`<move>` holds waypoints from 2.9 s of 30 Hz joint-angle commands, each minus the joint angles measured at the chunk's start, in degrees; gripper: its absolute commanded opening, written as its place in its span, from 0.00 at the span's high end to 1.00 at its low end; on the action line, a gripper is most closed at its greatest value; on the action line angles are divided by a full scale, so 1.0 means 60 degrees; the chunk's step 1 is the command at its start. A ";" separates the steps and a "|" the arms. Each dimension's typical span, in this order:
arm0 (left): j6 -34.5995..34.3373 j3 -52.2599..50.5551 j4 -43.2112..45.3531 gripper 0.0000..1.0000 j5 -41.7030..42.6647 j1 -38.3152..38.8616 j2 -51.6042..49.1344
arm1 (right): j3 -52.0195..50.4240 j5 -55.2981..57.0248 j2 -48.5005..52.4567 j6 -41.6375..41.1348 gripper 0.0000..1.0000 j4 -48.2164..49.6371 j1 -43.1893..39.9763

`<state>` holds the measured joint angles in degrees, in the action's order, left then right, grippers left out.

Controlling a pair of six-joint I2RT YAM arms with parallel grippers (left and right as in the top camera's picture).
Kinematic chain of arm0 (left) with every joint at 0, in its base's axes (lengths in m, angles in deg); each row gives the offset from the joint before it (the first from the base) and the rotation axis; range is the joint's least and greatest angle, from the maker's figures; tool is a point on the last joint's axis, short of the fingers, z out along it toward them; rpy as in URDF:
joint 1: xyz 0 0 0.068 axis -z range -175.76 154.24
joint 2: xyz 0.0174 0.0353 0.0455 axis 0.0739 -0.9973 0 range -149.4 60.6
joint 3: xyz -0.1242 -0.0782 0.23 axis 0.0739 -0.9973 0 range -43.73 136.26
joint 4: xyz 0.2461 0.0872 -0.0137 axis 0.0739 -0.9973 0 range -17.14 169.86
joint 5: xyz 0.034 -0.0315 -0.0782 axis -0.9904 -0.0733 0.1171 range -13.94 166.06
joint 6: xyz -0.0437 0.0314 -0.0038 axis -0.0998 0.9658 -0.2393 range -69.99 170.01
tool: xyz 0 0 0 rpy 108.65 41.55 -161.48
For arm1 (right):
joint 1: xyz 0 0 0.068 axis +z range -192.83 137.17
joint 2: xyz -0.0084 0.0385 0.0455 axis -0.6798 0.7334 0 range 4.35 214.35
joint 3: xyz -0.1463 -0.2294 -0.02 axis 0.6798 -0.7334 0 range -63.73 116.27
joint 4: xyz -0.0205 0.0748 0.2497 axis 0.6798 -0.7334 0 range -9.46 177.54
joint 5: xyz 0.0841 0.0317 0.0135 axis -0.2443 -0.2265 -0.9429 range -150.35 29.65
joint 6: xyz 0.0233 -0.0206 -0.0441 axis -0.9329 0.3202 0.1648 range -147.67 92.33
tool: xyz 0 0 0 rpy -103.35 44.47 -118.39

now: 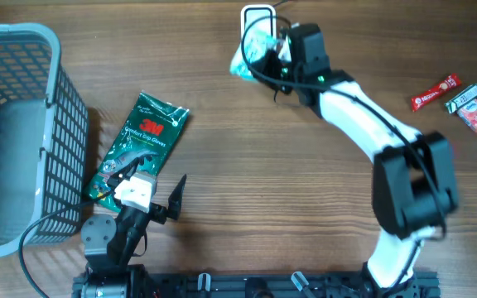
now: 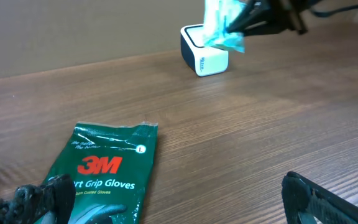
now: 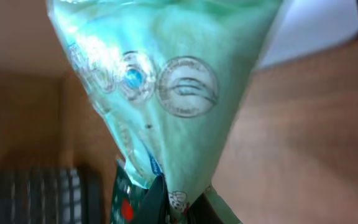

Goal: Scan the item barcode
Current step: 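Hold the wipes pack up to the scanner, then carry the wipes pack right and drop it at the table edge, then reach the right gripper to the green 3M gloves bag and grasp it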

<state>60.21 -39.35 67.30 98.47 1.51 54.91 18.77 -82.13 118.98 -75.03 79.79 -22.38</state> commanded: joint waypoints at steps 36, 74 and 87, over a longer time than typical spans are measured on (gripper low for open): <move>-0.0084 -0.0051 0.0025 0.00 0.0117 -0.0018 0.0044 | 0.3348 0.6980 -0.1362 0.0364 0.95 -1.1151 -0.4280; -0.0084 -0.0051 0.0025 0.00 0.0117 -0.0018 0.0044 | 0.0674 -0.2353 -0.0678 0.1242 0.00 -0.5351 0.0619; -0.0084 -0.0051 0.0029 0.00 0.0117 -0.0018 0.0044 | 0.0678 -0.2728 0.1938 -0.0667 0.00 -0.0255 0.3479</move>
<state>60.21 -39.35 67.30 98.47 1.51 54.93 22.49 -98.94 128.20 -77.52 77.84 -1.86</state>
